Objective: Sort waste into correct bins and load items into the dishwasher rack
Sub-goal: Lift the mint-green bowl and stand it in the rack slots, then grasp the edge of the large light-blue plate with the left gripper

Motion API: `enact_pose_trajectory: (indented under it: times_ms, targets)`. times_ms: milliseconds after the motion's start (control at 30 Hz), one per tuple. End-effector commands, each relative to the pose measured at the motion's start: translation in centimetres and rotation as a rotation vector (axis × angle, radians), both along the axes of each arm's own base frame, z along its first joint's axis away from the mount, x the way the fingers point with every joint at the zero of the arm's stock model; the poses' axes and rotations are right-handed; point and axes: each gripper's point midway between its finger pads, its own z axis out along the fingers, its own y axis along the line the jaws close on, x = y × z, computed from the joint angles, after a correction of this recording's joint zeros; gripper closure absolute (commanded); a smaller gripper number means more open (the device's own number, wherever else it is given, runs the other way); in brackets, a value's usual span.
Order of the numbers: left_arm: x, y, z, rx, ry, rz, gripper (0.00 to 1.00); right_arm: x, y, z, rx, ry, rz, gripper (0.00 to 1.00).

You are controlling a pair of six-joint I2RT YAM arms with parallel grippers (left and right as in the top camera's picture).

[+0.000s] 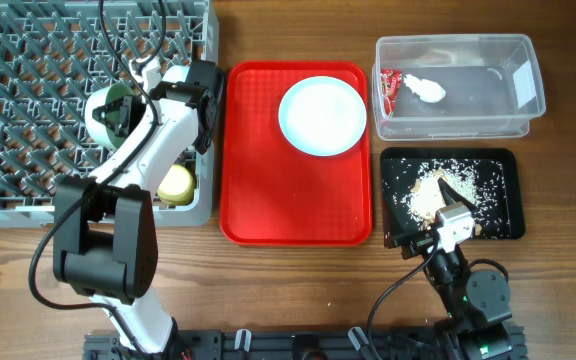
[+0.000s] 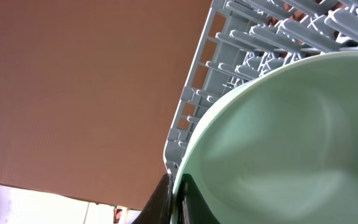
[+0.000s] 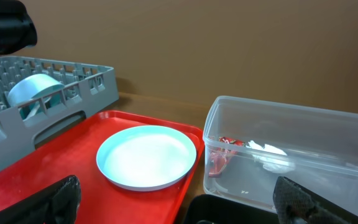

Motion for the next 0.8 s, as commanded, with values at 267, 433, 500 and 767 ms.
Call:
enact_pose_trajectory:
  times_ms: [267, 433, 500, 767]
  targets:
    - [0.3, -0.1, 0.1, 0.102, 0.097, -0.015, 0.96, -0.1, 0.1, 0.3, -0.009, -0.019, 0.012, 0.00]
    - [0.6, -1.4, -0.4, 0.072, 0.096, -0.047, 0.96, -0.1, 0.1, 0.3, -0.008, -0.020, 0.012, 0.00]
    - [0.7, -1.9, -0.8, 0.055, 0.098, -0.062, 0.96, -0.1, 0.1, 0.3, -0.008, -0.020, 0.012, 0.00]
    - [0.9, -4.8, -2.1, -0.016, 0.131, -0.139, 0.91, -0.1, 0.1, 0.3, -0.008, -0.020, 0.012, 0.00]
